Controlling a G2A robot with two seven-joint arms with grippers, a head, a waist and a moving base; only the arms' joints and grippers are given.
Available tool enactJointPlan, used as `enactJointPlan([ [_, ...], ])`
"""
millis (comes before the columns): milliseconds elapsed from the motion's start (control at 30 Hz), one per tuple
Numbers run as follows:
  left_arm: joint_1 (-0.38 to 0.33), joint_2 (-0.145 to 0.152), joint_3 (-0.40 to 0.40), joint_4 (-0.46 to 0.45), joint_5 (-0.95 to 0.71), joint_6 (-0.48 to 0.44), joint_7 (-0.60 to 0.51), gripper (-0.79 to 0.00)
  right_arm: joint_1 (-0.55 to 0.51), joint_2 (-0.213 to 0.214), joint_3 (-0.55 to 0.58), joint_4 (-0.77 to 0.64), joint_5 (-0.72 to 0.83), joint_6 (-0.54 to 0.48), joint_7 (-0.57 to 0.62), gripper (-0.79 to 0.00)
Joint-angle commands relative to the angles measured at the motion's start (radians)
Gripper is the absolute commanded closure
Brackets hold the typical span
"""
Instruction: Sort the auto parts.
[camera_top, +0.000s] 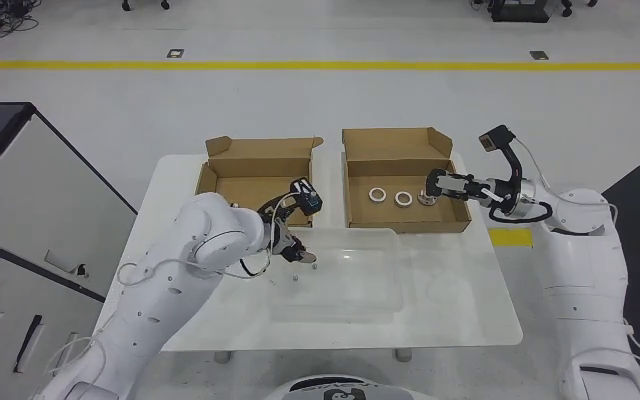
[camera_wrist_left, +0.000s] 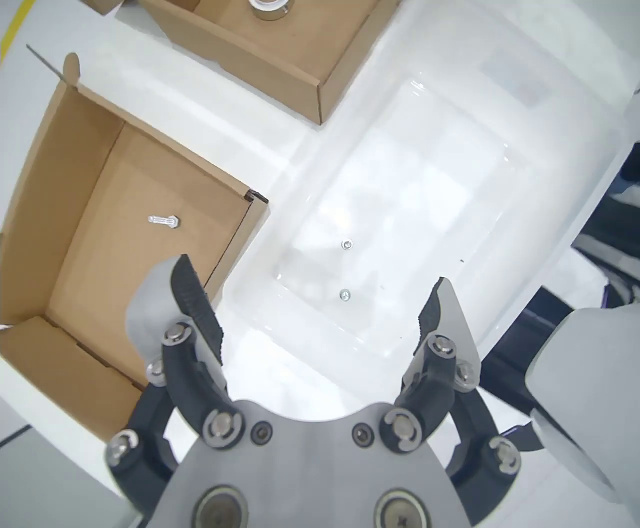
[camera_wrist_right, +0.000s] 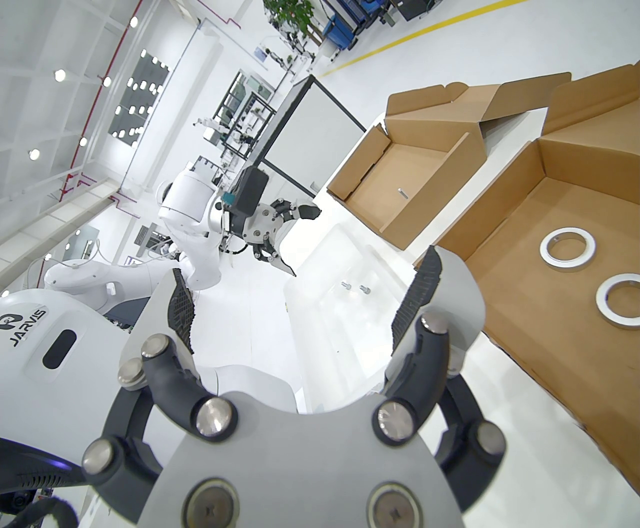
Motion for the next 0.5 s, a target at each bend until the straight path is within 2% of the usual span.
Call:
enactJointPlan([
  [0, -0.029, -0.004, 0.050, -0.011, 0.004, -0.033, -0.044, -0.785, 0.000, 0.000, 0.000, 0.000, 0.000, 0.000, 0.000, -0.785],
  [133, -0.107, -0.015, 0.168, 0.006, 0.002, -0.022, -0.057, -0.785, 0.000, 0.000, 0.000, 0.000, 0.000, 0.000, 0.000, -0.785],
  [367, -0.289, -0.032, 0.419, 0.141, -0.070, -0.021, -0.058, -0.785, 0.000, 0.000, 0.000, 0.000, 0.000, 0.000, 0.000, -0.785],
  [467, -0.351, -0.041, 0.489, 0.195, -0.118, -0.019, -0.060, -0.785, 0.000, 0.000, 0.000, 0.000, 0.000, 0.000, 0.000, -0.785],
])
